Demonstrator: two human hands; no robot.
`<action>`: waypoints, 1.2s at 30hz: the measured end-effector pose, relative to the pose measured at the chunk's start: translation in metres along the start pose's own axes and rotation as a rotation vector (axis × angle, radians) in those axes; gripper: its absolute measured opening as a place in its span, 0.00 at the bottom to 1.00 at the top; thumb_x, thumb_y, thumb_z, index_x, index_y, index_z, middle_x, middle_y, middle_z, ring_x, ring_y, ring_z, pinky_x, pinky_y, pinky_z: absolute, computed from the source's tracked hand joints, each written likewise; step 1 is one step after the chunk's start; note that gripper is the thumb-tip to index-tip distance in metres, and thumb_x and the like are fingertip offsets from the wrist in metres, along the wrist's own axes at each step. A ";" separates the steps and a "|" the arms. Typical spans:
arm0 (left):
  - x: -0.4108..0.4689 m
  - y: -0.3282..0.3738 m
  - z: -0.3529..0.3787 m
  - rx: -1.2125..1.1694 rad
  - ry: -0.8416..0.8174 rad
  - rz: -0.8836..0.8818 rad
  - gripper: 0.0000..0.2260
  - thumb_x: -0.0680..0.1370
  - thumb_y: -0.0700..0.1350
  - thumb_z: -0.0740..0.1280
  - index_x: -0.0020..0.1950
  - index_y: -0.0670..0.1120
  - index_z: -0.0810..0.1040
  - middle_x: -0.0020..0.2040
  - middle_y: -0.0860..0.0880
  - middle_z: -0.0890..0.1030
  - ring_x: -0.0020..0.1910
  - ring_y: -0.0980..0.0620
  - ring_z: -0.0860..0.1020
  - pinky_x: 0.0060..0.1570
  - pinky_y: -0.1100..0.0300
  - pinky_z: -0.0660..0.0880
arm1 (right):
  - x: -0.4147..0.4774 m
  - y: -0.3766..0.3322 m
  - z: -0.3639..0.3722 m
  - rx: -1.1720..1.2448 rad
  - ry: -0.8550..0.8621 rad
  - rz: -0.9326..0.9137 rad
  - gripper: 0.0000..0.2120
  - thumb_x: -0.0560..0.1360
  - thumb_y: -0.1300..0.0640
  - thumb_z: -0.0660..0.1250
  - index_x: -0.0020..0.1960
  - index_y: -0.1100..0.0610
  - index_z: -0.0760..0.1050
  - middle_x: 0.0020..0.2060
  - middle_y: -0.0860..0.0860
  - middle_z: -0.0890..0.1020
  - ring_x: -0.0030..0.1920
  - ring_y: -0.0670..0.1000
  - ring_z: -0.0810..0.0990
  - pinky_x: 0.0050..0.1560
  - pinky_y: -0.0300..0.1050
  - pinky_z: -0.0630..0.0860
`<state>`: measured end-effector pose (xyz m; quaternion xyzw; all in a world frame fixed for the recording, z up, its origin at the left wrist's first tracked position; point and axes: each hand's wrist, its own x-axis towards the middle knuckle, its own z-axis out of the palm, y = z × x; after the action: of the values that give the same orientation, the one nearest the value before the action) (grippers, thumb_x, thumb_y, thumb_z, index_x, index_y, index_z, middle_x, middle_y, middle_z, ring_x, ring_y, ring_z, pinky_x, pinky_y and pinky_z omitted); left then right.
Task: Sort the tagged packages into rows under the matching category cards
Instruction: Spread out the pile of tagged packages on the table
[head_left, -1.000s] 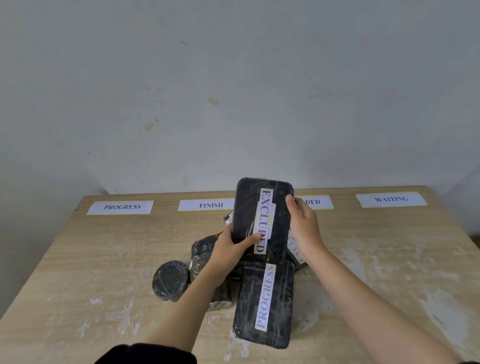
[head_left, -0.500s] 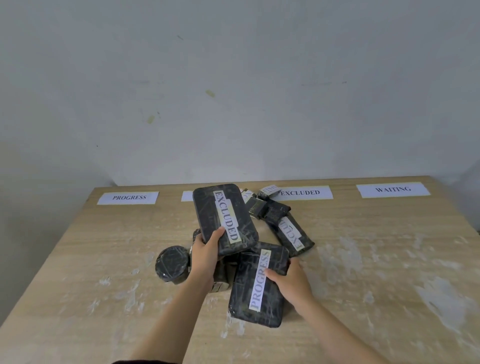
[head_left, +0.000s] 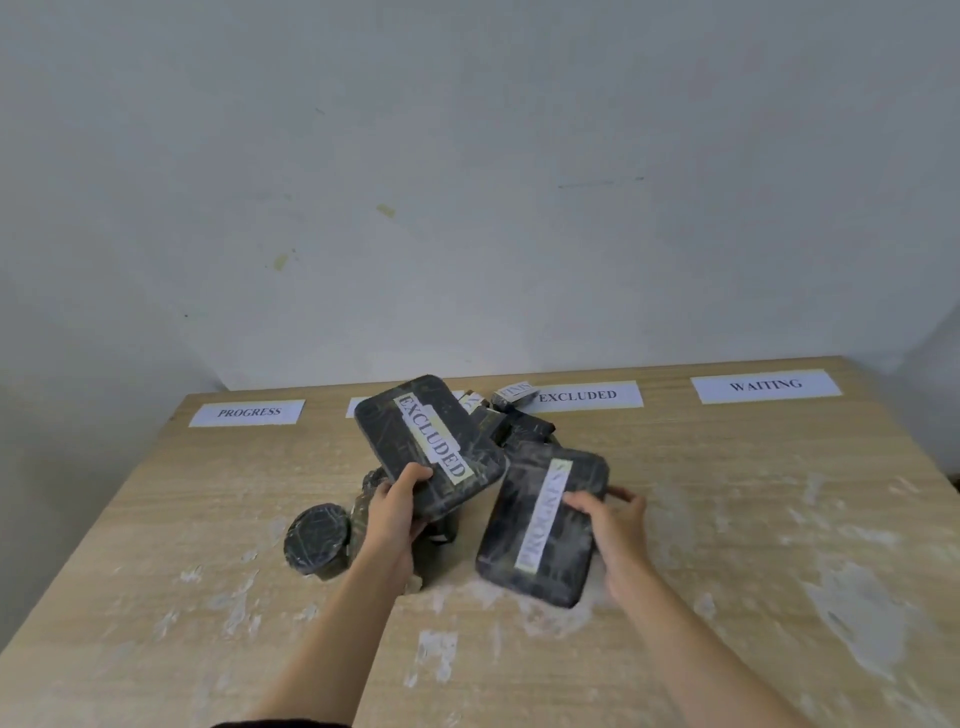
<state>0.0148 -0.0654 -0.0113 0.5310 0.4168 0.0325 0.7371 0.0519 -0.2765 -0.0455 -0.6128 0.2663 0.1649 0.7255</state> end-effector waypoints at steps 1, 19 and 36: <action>0.001 0.000 0.008 0.004 -0.018 -0.012 0.20 0.73 0.44 0.71 0.63 0.40 0.73 0.56 0.41 0.80 0.41 0.49 0.77 0.36 0.59 0.72 | 0.007 -0.010 -0.014 0.038 0.050 -0.027 0.27 0.68 0.65 0.73 0.58 0.57 0.61 0.43 0.57 0.76 0.39 0.54 0.78 0.33 0.45 0.72; -0.001 -0.103 0.197 0.366 -0.352 -0.219 0.19 0.74 0.54 0.70 0.55 0.40 0.77 0.50 0.43 0.84 0.46 0.45 0.83 0.44 0.54 0.81 | 0.062 -0.023 -0.178 0.229 0.781 -0.268 0.27 0.69 0.52 0.72 0.66 0.49 0.68 0.59 0.58 0.75 0.48 0.55 0.79 0.45 0.48 0.76; 0.048 -0.107 0.164 1.929 -0.456 1.248 0.35 0.78 0.48 0.64 0.75 0.64 0.44 0.76 0.40 0.59 0.68 0.30 0.64 0.55 0.42 0.75 | 0.054 -0.016 -0.180 0.429 0.554 -0.217 0.15 0.71 0.58 0.66 0.57 0.54 0.71 0.45 0.56 0.78 0.44 0.58 0.78 0.42 0.53 0.76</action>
<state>0.1105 -0.2123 -0.1110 0.9762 -0.2058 -0.0370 -0.0574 0.0712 -0.4601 -0.0841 -0.4930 0.4149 -0.1448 0.7509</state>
